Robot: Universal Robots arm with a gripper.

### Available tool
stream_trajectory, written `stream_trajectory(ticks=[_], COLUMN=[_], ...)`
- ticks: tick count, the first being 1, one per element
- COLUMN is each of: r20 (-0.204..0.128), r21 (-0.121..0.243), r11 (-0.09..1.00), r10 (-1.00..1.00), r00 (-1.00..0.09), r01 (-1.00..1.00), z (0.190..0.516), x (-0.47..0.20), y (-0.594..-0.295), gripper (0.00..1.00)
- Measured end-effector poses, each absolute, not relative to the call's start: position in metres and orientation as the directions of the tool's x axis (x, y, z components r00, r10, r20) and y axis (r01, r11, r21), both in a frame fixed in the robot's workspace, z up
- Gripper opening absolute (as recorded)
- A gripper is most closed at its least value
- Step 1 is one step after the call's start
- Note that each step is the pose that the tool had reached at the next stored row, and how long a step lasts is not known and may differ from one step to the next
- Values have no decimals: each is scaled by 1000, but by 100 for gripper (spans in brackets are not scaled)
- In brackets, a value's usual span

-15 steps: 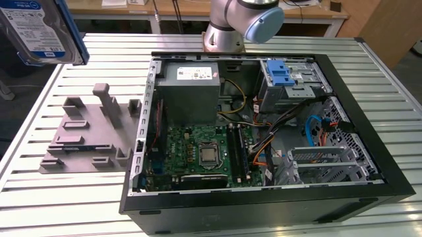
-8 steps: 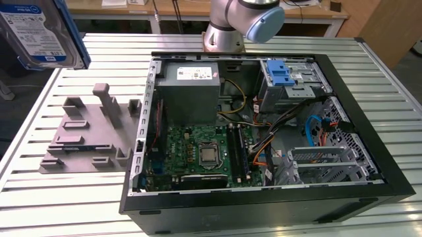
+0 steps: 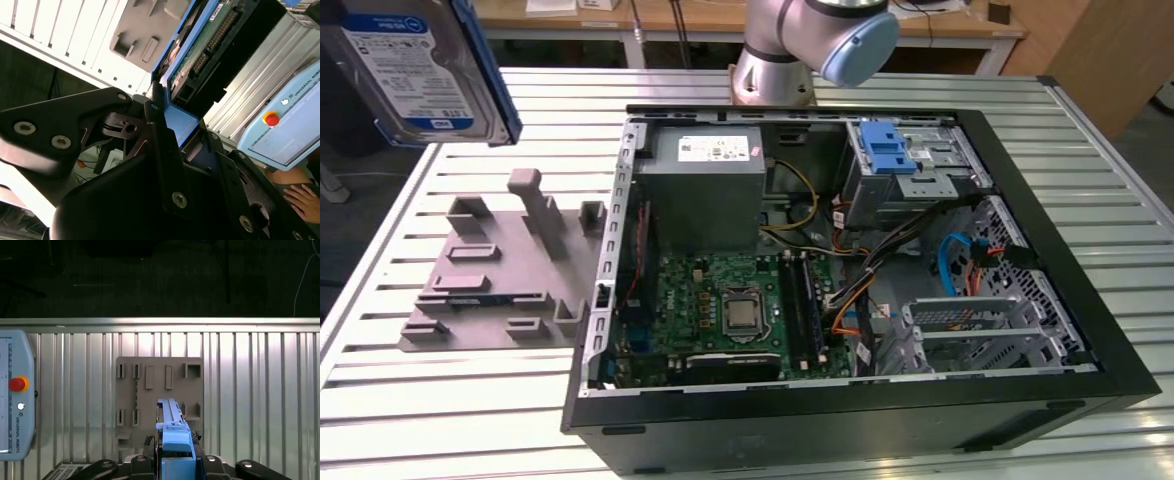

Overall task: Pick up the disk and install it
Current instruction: 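Pick up the disk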

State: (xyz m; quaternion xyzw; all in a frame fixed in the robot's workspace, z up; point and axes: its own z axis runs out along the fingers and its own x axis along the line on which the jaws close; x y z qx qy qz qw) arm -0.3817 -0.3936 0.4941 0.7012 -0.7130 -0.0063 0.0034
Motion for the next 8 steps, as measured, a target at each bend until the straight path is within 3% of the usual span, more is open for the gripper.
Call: stream_trajectory(ticks=[8], r20=[-4], r21=[14], r11=[17], r10=[-1000], r00=[-17], r01=[-1000], z=[494], x=[-364], y=[-402], gripper=[36])
